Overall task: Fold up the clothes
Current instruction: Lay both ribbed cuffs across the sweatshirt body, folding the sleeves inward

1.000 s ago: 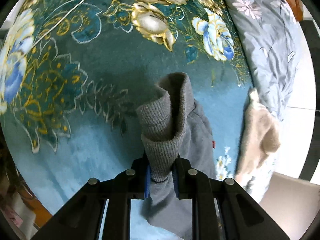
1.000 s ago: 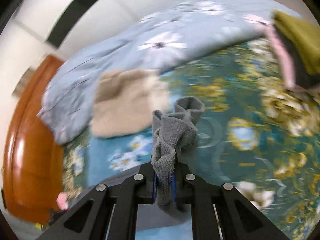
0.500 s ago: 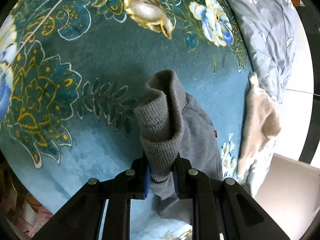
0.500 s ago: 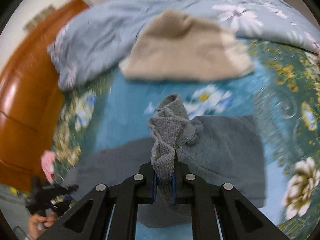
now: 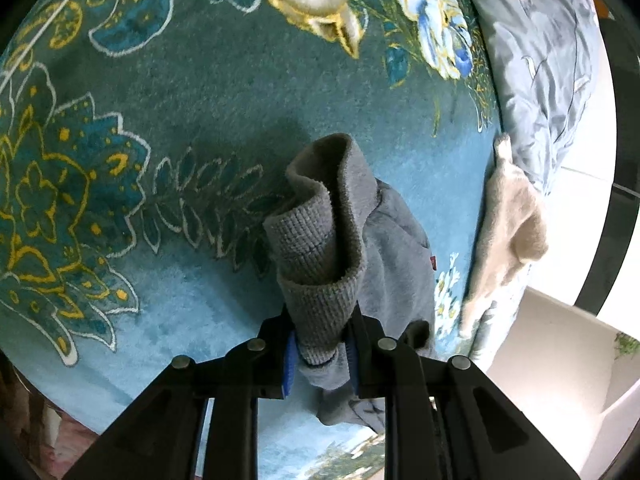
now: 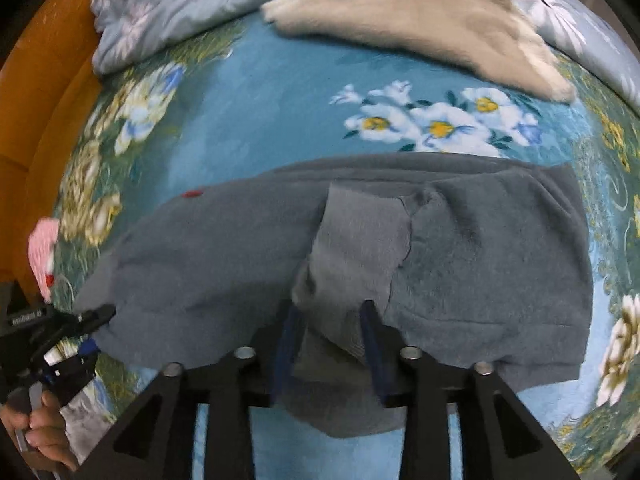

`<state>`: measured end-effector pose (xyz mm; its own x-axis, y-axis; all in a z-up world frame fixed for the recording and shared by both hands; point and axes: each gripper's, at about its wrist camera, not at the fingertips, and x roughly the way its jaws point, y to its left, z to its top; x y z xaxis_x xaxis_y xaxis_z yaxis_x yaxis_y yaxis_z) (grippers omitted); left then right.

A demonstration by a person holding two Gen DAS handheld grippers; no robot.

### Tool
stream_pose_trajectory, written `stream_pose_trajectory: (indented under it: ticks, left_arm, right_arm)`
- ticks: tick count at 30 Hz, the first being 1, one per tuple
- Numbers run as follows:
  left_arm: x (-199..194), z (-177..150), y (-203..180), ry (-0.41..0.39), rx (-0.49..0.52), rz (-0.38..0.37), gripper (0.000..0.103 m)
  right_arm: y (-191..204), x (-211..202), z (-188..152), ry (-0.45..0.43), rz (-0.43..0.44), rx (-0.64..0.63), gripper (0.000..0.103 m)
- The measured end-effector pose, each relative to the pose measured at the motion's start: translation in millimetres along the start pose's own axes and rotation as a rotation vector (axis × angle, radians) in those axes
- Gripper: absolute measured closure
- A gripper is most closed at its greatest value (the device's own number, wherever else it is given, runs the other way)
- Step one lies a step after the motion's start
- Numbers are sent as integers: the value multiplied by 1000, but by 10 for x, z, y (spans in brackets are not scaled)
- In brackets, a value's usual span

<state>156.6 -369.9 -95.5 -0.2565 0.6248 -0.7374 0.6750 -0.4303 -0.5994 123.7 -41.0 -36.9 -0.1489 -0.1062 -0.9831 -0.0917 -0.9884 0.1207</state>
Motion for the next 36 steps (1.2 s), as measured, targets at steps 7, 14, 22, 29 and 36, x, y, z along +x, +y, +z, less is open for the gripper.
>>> stream_pose_trajectory:
  ticks: [7,14,22,29,36]
  left_arm:
    - [-4,-25,108,17,-31,-38,83]
    - [-101,-164,46,6,28,-31,83]
    - [-289,-440,-259,-73,104,10,82]
    - [-441,-894,-948,-176,299,79,83]
    - [-408,-1684,-1724,-240,597,214,83]
  right_arm:
    - [99,-409,-10,-1,41,-27,49]
    - [-104,-705,13,1,-22,-18,49]
    - [-334,-1013,41,-34,21,20,49]
    - [-746,-1229,63,-59,47,44,49]
    - [-1404,-1309,43,-47,102,125,49]
